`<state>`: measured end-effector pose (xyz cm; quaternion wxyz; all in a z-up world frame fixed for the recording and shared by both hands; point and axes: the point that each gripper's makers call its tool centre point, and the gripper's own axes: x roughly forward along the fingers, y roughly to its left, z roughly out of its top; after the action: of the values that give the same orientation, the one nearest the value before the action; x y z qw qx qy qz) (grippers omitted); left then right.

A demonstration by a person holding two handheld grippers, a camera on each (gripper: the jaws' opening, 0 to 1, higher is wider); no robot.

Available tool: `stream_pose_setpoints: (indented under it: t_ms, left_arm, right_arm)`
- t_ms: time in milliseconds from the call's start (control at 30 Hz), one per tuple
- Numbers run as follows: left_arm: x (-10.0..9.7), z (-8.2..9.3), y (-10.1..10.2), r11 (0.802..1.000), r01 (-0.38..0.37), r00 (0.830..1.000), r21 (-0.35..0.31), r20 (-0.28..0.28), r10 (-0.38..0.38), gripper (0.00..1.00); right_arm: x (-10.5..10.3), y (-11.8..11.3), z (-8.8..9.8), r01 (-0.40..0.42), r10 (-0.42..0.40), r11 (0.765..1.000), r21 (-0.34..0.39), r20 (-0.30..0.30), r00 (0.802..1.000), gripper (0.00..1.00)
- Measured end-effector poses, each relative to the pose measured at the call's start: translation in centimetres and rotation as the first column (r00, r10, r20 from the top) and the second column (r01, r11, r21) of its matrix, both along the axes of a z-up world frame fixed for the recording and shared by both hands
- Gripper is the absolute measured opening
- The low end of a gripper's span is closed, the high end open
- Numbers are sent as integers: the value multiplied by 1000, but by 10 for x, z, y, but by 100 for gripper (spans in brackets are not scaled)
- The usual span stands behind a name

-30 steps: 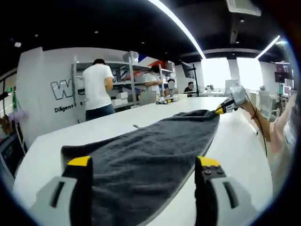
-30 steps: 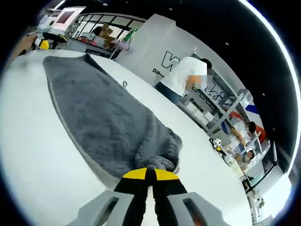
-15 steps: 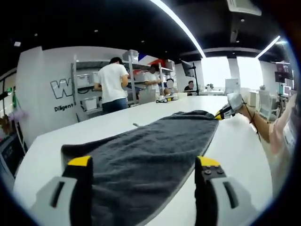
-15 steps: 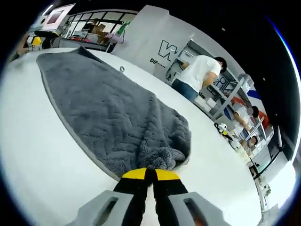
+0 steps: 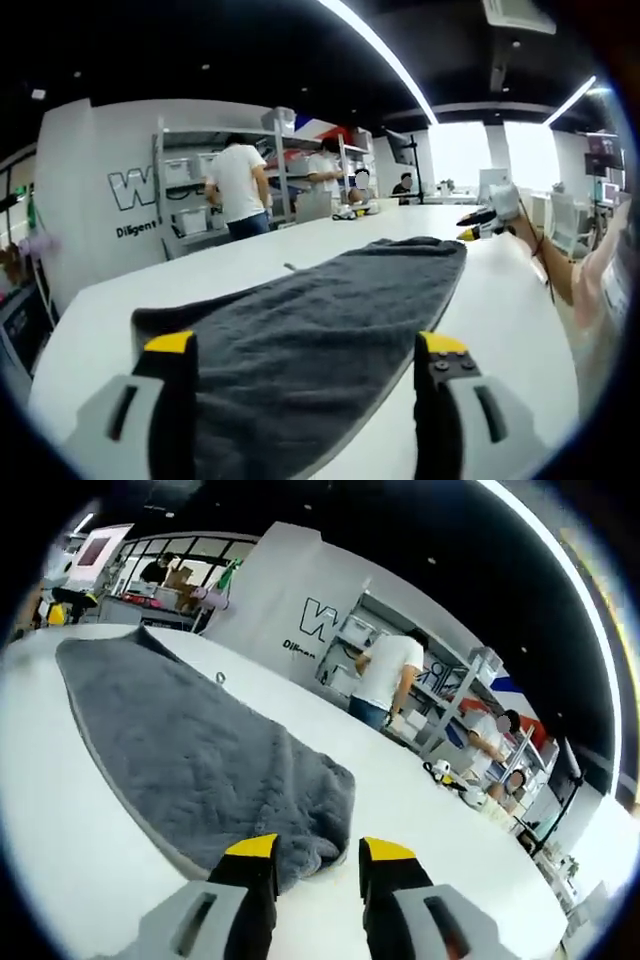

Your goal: Fold the towel on the table until its edges align and the towel forms a compact rectangular stack.

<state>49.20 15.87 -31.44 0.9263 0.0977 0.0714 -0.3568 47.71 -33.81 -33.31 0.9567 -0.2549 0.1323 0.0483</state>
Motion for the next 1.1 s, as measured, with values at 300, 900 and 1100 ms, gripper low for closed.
stream_pose_setpoints:
  t_ms: [300, 900, 1100]
  left_arm:
    - [2, -1, 6, 1000, -12, 1000, 0, -7, 12, 94]
    - [11, -3, 24, 997, -74, 997, -12, -23, 73, 95]
    - [14, -6, 29, 996, -89, 996, -8, -33, 89, 95]
  right_arm:
    - [24, 22, 14, -55, 54, 999, -3, -49, 997, 47]
    - [64, 75, -36, -157, 209, 953, 258, -190, 959, 99]
    - [53, 71, -37, -159, 205, 958, 239, -178, 962, 99]
